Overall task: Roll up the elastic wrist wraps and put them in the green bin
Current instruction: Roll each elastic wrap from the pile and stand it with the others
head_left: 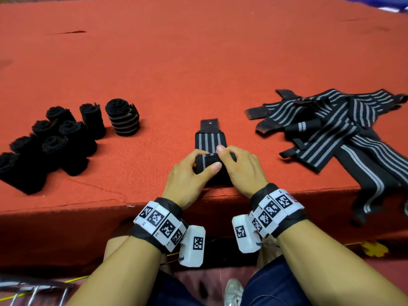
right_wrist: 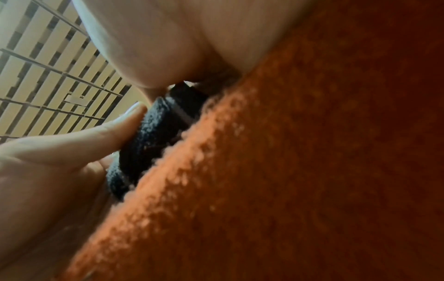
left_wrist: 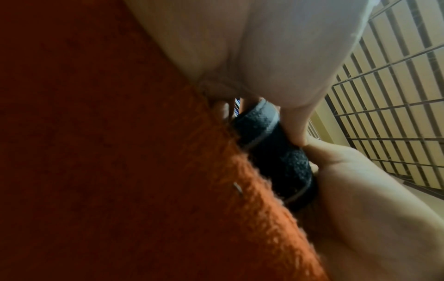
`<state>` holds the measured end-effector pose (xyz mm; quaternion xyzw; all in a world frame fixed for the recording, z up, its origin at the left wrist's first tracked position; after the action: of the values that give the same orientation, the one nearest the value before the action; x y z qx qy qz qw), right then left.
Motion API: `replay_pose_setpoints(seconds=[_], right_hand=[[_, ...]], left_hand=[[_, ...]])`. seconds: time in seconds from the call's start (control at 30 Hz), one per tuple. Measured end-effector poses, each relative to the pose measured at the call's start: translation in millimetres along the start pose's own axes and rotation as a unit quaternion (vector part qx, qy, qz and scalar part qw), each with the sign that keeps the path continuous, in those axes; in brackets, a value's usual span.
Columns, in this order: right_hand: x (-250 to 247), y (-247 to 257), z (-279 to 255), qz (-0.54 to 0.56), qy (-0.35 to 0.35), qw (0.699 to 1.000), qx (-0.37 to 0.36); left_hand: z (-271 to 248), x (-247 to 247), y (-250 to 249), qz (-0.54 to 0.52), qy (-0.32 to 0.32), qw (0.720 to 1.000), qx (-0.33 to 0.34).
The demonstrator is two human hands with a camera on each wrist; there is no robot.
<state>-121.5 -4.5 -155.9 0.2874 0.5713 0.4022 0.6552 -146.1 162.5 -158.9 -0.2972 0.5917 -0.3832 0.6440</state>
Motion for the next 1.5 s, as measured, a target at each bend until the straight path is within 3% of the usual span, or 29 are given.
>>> replay_pose_setpoints(seconds=[0.23, 0.47, 0.77, 0.93, 1.1, 1.23, 1.5], right_hand=[[3, 1, -2, -0.005, 0.009, 1.0, -0.015], [0, -6, -4, 0.046, -0.031, 0.997, -0.057], [1, -1, -1, 0.012, 0.011, 1.0, -0.004], [-1, -3, -3, 0.049, 0.045, 0.997, -0.035], [-6, -3, -3, 0.117, 0.052, 0.99, -0.056], [-5, -9, -1, 0.104, 0.042, 0.993, -0.033], [-1, -9, 7, 0.089, -0.016, 0.996, -0.001]], left_hand=[[0, 0, -2, 0.015, -0.003, 1.0, -0.001], [3, 0, -3, 0.028, -0.003, 1.0, 0.005], [6, 0, -3, 0.009, -0.014, 0.999, -0.042], [11, -1, -3, -0.022, -0.054, 0.997, -0.051], [14, -3, -2, -0.027, -0.045, 0.998, -0.042], [11, -2, -4, 0.0, -0.027, 0.999, -0.041], [4, -3, -4, 0.044, 0.009, 0.999, 0.026]])
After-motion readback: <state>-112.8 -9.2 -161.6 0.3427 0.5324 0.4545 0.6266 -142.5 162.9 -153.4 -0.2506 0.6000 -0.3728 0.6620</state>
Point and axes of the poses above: each hand's wrist, its own z-axis towards the middle knuckle, its own x-axis out of the palm, y = z × x, the point moved 2 cm from there along z, towards the middle knuckle, and after that the axes turned 3 degrees about z, right-handed, at the moved point
